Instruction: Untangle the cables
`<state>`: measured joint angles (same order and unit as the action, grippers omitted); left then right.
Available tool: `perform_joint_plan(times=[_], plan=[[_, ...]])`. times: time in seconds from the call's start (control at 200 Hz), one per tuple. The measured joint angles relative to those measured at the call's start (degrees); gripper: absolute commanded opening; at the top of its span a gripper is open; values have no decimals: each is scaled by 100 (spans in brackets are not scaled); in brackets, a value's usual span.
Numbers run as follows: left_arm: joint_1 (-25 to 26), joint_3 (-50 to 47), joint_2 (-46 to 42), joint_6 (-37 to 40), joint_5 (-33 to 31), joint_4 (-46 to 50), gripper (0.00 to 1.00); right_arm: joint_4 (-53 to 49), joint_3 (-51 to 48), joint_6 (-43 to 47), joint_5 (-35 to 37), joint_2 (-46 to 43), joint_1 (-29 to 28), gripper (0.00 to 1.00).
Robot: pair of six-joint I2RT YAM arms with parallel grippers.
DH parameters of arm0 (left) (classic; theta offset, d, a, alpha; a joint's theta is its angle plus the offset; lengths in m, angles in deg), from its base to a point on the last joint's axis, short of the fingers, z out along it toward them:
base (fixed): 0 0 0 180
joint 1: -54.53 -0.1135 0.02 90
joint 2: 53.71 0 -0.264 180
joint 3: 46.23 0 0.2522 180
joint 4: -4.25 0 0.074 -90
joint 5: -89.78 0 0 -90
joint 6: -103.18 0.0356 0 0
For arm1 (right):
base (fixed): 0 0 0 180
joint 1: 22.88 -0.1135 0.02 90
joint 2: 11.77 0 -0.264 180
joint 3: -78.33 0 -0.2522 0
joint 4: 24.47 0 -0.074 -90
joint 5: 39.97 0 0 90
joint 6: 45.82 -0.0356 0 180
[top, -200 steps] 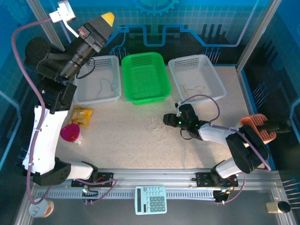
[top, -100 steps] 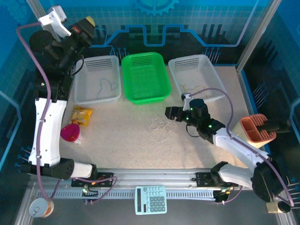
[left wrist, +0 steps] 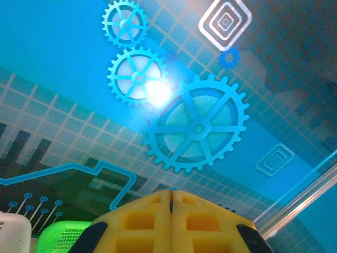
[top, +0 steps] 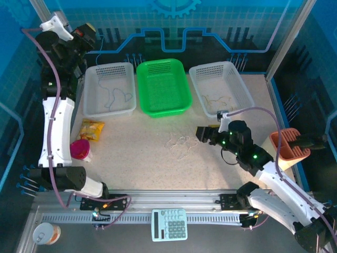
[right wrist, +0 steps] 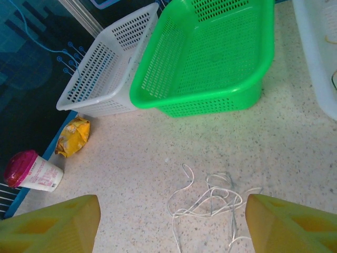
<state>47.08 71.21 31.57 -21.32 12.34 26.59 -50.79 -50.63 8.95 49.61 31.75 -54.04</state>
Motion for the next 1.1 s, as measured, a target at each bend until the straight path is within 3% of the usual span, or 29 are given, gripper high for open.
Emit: perform_joint_plan(times=[0.215, 0.315, 0.405, 0.465, 0.55, 0.885, 1.095], plan=[[-212, -1115, 415, 37, 127, -269, 1, -221, -96, -109, 48, -96, -190, 73], [-295, -1729, 634, 9, 190, -315, 24, -254, -96, -127, 94, -98, -278, 73], [-350, -2044, 817, -22, 249, -243, 62, -267, -96, -127, 155, -98, -323, 73], [-367, -2068, 927, -28, 282, -186, 81, -291, -96, -125, 173, -85, -348, 73], [-382, -2057, 927, -101, 306, -181, 98, -310, -96, -122, 197, -44, -396, 73], [-382, -1484, 428, -319, 621, -177, 99, -326, 11, -74, 286, 433, -505, 73], [-9, -2382, -671, -614, 782, -481, 99, -337, 214, 39, 319, 1095, -562, 71]])
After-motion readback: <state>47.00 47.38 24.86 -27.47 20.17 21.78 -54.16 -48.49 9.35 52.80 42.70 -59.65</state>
